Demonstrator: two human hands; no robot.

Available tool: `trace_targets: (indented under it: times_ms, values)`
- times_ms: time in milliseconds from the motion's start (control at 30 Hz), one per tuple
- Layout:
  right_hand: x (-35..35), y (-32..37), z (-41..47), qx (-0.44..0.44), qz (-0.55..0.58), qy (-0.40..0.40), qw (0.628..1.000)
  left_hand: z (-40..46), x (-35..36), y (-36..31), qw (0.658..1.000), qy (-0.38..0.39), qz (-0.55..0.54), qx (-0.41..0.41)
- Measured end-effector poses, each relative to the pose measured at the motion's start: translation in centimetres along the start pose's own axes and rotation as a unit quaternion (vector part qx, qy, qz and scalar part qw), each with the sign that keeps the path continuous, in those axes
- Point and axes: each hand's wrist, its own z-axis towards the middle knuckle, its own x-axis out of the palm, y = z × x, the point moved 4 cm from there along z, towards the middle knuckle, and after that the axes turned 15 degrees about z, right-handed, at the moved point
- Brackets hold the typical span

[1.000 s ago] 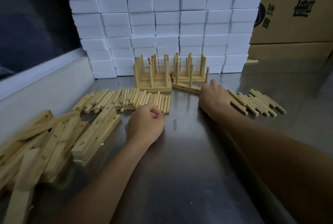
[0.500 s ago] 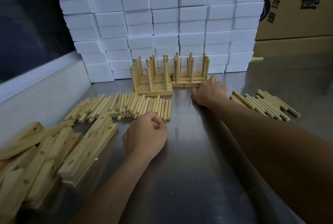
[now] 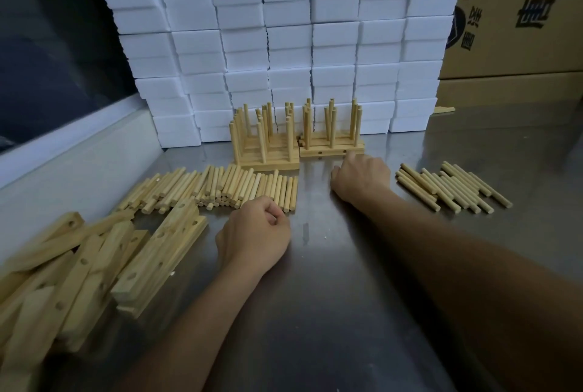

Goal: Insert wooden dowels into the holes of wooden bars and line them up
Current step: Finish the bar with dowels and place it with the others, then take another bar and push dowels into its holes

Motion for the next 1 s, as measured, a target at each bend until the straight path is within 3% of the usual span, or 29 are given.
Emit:
trace_targets:
  times_ms: [200, 500, 667, 800, 867, 1000]
  values:
    - [-0.9, 0.5, -4.4, -0.016, -0.012, 0.012, 1.000, -0.2, -0.1, -0.2, 1.000, 0.002, 0.012, 0.000]
    - [-2.2, -1.0, -10.2, -0.014, 0.085, 0.022, 0.996, -0.9, -0.6, -0.7, 0.998, -0.021, 0.052, 0.036]
    - [-2.9, -1.7, -10.7, -0.008, 0.172, 0.027, 0.985, -1.2, -1.8, -0.8, 0.993, -0.085, 0.079, 0.038]
    - [-3.0, -2.1, -10.6, 0.002, 0.247, 0.015, 0.969, -0.1, -4.0, -0.4, 0.966, -0.151, 0.210, 0.021]
    - [-2.9, -2.3, -10.5, 0.007, 0.263, 0.014, 0.965, 0.6, -4.8, 0.2, 0.949, -0.135, 0.285, -0.012]
    - [-2.8, -2.4, -10.4, 0.012, 0.272, 0.012, 0.962, 1.6, -6.0, 3.0, 0.923, -0.030, 0.371, -0.097]
